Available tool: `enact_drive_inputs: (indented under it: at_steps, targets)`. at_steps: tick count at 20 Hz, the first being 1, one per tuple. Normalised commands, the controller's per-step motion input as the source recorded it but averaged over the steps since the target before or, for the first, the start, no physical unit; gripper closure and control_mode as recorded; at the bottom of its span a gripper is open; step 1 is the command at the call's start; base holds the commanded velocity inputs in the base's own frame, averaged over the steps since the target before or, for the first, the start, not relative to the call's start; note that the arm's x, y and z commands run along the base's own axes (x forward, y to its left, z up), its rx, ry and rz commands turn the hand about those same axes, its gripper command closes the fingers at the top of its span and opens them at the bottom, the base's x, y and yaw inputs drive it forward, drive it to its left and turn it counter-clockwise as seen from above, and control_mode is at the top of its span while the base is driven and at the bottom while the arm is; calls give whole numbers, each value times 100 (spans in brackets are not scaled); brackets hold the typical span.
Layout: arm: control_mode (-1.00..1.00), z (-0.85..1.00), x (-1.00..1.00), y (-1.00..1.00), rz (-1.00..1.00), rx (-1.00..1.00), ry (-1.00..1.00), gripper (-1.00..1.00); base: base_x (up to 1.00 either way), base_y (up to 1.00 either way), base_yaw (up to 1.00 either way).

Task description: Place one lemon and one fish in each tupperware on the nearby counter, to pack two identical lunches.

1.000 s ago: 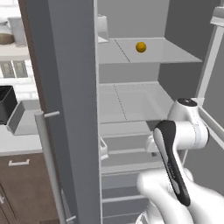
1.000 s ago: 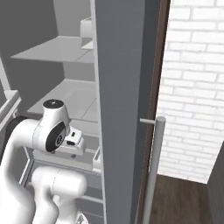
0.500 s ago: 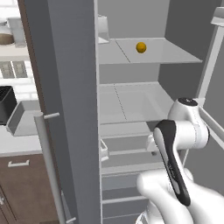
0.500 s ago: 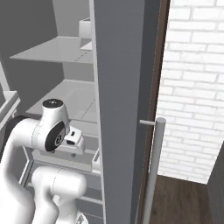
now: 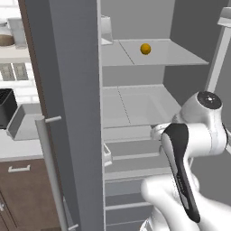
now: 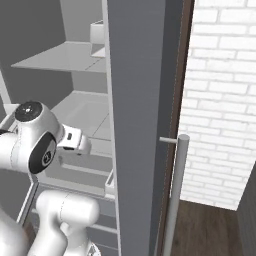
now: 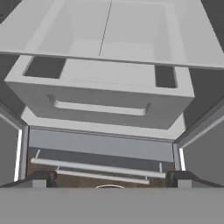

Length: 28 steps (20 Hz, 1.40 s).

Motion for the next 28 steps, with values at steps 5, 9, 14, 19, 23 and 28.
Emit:
enact_drive_inputs:
  at_steps: [5, 9, 14, 19, 23, 28]
  targets:
    - [-100, 100, 21, 0, 0, 0, -34, -100, 0, 0, 0]
    - [-100, 100, 31, 1, -3, 0, -22, -100, 0, 0, 0]
    - [-100, 100, 44, 4, -8, 0, -14, -100, 0, 0, 0]
    - [-100, 100, 83, 1, -10, 1, -4, -100, 0, 0, 0]
    - [-100, 43, 100, -1, -5, 2, 0, -100, 0, 0, 0]
    - [-100, 0, 83, -5, -1, 4, -3, -100, 0, 0, 0]
